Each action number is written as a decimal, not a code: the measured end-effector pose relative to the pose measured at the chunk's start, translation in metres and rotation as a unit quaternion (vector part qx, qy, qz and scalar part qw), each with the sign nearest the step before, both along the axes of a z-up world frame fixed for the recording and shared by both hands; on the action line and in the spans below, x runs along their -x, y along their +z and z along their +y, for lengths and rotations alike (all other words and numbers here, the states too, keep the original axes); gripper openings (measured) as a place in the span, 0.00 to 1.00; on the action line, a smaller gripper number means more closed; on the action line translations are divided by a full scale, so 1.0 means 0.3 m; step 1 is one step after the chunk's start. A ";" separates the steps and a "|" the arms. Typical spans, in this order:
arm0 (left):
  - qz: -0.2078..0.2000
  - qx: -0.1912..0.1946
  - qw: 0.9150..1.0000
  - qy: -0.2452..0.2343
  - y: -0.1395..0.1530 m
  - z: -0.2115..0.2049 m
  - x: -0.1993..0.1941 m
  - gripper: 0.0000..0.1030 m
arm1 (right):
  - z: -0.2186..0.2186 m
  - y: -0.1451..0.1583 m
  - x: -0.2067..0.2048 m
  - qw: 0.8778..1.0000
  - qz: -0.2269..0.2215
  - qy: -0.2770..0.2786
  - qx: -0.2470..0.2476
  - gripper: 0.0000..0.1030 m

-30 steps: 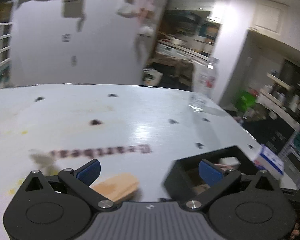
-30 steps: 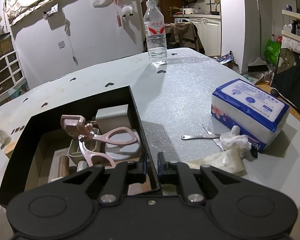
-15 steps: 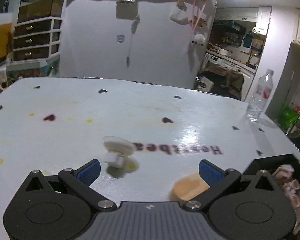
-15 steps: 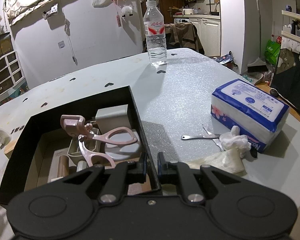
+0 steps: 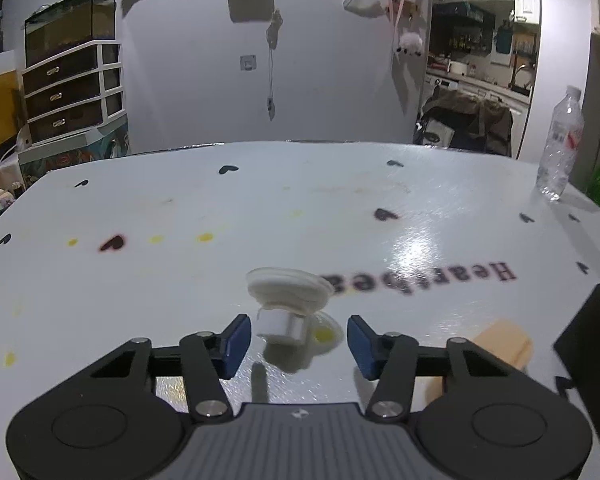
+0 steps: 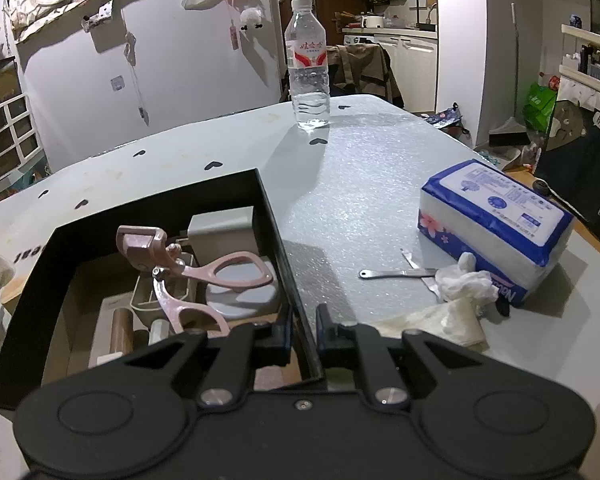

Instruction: Organize rigid objects

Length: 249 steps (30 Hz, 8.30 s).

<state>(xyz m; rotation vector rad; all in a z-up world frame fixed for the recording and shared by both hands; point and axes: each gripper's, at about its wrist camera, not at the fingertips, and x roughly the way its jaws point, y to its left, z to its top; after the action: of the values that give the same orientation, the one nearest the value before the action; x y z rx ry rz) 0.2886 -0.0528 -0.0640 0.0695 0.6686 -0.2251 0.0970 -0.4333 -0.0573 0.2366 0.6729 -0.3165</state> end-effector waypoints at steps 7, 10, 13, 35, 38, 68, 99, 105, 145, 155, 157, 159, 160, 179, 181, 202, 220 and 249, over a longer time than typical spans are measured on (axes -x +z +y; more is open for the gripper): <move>0.007 -0.015 1.000 -0.003 -0.020 -0.007 -0.053 0.39 | 0.005 0.001 -0.005 1.000 0.005 -0.002 0.005 0.13; 0.010 -0.014 1.000 -0.004 -0.025 -0.005 -0.064 0.30 | 0.006 0.001 -0.006 1.000 0.006 -0.003 0.005 0.13; 0.011 -0.003 1.000 -0.004 -0.024 0.007 -0.058 0.30 | 0.006 0.001 -0.006 1.000 0.006 -0.003 0.005 0.13; -0.039 0.082 0.992 -0.086 0.151 -0.102 0.133 0.30 | 0.000 -0.007 0.016 1.000 -0.019 -0.008 -0.008 0.12; -0.043 0.096 0.987 -0.118 0.176 -0.149 0.168 0.30 | -0.003 -0.008 0.018 1.000 -0.021 -0.007 -0.009 0.12; -0.005 -0.064 0.934 -0.352 0.054 -0.677 0.220 0.30 | -0.015 -0.009 0.027 0.999 -0.032 0.010 -0.020 0.12; -0.017 0.029 0.933 -0.357 0.151 -0.541 0.301 0.98 | -0.016 -0.013 0.025 0.999 -0.029 0.008 -0.017 0.11; -0.024 0.049 0.943 -0.329 0.173 -0.455 0.322 1.00 | -0.015 -0.015 0.022 0.999 -0.028 0.006 -0.015 0.11; 0.064 0.074 0.990 -0.100 -0.043 -0.288 0.066 0.96 | -0.008 -0.010 0.017 1.000 -0.022 0.007 -0.011 0.11; 0.031 -0.022 0.982 -0.183 -0.068 -0.321 0.035 0.96 | -0.010 -0.010 0.015 1.000 -0.020 0.006 -0.010 0.11; 0.035 -0.010 0.982 -0.183 -0.069 -0.320 0.026 0.92 | -0.009 -0.011 0.014 1.000 -0.020 0.006 -0.009 0.11; 0.038 -0.003 0.983 -0.178 -0.070 -0.317 0.022 0.86 | -0.010 -0.012 0.012 1.000 -0.019 0.005 -0.009 0.11; 0.038 0.000 0.983 -0.177 -0.070 -0.316 0.021 0.86 | -0.010 -0.012 0.012 1.000 -0.019 0.005 -0.009 0.11; -0.005 0.008 0.894 -0.447 0.213 -0.419 0.258 0.86 | -0.006 -0.013 0.008 1.000 -0.016 0.005 -0.006 0.11; -0.001 -0.003 0.879 -0.477 0.218 -0.451 0.278 0.86 | -0.006 -0.013 0.008 1.000 -0.016 0.005 -0.007 0.11; 0.063 -0.053 0.807 -0.584 0.132 -0.614 0.260 1.00 | -0.010 -0.012 0.007 1.000 -0.020 0.009 -0.014 0.12; 0.059 -0.013 0.819 -0.570 0.168 -0.576 0.306 1.00 | -0.005 -0.014 0.005 1.000 -0.018 0.008 -0.012 0.11; -0.062 0.072 0.961 -0.259 0.263 -0.414 0.444 1.00 | 0.034 0.142 0.076 0.995 -0.085 0.038 0.032 0.16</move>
<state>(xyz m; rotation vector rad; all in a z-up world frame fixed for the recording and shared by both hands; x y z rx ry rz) 0.1553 -0.1769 0.0149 0.1168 0.4959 -0.7674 0.0742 -0.4231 -0.0146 0.1746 0.5023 -0.2415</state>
